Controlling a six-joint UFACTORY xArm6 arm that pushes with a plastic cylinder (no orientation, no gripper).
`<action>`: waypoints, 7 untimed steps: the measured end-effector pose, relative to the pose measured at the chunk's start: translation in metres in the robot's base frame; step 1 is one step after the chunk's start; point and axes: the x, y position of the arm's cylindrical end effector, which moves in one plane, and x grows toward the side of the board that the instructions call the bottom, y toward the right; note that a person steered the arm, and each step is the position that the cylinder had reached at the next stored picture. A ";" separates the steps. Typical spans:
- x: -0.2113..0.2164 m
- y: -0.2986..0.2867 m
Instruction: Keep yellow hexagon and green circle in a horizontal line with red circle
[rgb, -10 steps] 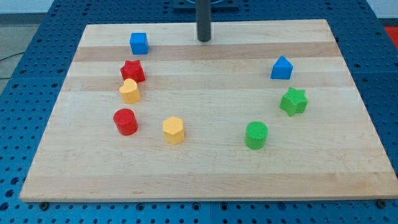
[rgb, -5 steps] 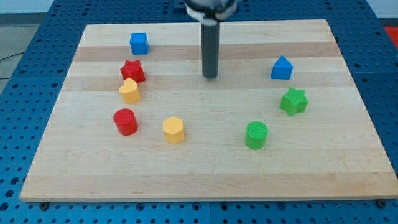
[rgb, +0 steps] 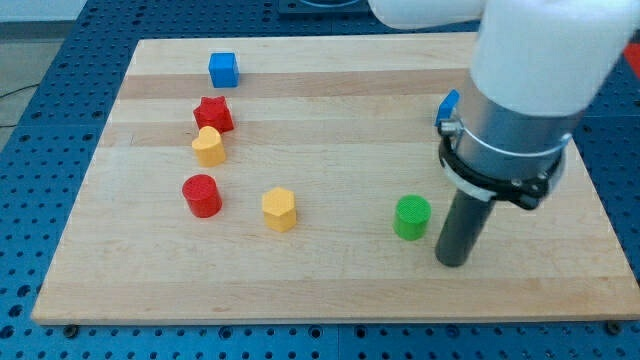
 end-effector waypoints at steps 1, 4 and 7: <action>-0.033 -0.007; 0.004 -0.090; -0.008 -0.111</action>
